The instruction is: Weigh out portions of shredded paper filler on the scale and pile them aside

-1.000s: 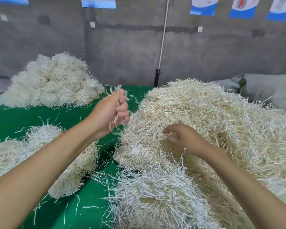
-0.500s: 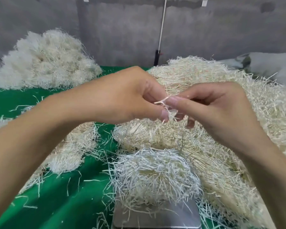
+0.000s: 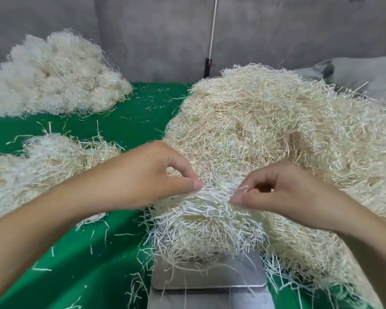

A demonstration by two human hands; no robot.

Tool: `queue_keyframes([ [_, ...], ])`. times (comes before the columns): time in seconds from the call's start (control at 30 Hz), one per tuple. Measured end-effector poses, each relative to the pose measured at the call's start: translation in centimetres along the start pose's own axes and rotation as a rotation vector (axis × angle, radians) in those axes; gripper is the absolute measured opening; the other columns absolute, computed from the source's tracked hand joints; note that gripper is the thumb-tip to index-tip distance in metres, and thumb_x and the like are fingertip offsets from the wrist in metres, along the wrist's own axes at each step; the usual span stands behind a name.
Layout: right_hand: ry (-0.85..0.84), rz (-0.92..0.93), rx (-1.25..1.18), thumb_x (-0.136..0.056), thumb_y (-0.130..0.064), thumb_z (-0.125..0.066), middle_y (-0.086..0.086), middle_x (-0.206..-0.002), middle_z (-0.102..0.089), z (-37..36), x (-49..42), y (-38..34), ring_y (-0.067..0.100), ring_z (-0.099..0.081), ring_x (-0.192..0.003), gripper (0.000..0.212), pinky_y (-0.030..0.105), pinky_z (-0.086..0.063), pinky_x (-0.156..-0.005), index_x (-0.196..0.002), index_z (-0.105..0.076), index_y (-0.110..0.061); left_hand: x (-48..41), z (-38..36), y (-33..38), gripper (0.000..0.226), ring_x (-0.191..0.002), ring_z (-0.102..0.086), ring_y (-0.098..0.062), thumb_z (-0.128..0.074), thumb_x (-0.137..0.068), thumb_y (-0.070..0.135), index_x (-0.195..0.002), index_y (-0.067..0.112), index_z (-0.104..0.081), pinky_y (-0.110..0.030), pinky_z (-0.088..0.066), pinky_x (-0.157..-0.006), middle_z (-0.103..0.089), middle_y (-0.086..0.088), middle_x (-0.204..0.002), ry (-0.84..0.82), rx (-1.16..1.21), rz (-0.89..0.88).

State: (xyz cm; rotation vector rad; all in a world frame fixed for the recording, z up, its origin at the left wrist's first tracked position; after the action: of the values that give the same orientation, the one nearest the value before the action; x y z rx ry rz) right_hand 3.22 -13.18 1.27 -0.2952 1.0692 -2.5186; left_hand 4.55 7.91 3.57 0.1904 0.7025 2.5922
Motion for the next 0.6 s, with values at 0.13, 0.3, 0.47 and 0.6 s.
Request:
queue_keyframes([
  [0.13, 0.032, -0.04, 0.107, -0.068, -0.079, -0.056, -0.028, -0.087, -0.066, 1.4, 0.1, 0.7, -0.008, -0.058, -0.055, 0.048, 0.007, -0.041, -0.046, -0.103, -0.064, -0.048, -0.1, 0.5, -1.1, 0.079, -0.046, -0.058, -0.008, -0.038, -0.078, 0.081, -0.102, 0.013, -0.069, -0.015, -0.047, -0.044, -0.07, -0.001, -0.071, 0.026, 0.021, -0.01],
  [0.3, 0.165, 0.027, 0.072, -0.061, -0.089, -0.043, -0.041, -0.099, -0.061, 3.4, 0.4, -0.9, -0.018, -0.059, -0.086, 0.066, 0.004, -0.046, -0.058, -0.118, -0.053, -0.057, -0.3, 0.9, -0.1, 0.06, -0.091, -0.072, -0.011, -0.031, -0.081, 0.083, -0.108, 0.045, -0.068, -0.025, -0.056, -0.08, -0.074, 0.005, -0.105, 0.055, 0.093, -0.076],
  [0.47, 0.337, 0.053, -0.089, -0.077, -0.085, -0.043, -0.023, -0.092, -0.069, 4.0, 0.4, -0.5, -0.01, -0.057, -0.066, 0.057, 0.027, -0.038, -0.066, -0.108, -0.067, -0.043, -0.8, 2.3, 0.8, 0.05, -0.065, -0.067, -0.025, -0.043, -0.092, 0.065, -0.099, 0.025, -0.072, -0.028, -0.048, -0.073, -0.068, -0.004, -0.067, 0.361, 0.148, -0.118],
  [0.6, 0.385, 0.029, -0.075, -0.086, -0.074, -0.045, -0.023, -0.094, -0.07, 4.2, -0.3, 0.1, -0.012, -0.057, -0.067, 0.047, 0.027, -0.037, -0.069, -0.105, -0.07, -0.038, -1.7, 3.2, 0.5, 0.035, -0.066, -0.068, -0.02, -0.045, -0.097, 0.056, -0.095, 0.035, -0.073, -0.024, -0.04, -0.06, -0.071, -0.007, -0.073, 0.415, 0.216, -0.086],
])
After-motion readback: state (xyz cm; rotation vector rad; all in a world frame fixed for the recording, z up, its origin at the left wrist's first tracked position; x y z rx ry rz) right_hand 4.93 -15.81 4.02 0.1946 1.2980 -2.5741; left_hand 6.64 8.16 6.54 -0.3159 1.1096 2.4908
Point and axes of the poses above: each hand's wrist, its own x-axis away from the middle knuckle, its own z-axis out of the back of the hand, y = z × x, the point moved 5 cm from there along -x, towards the middle knuckle
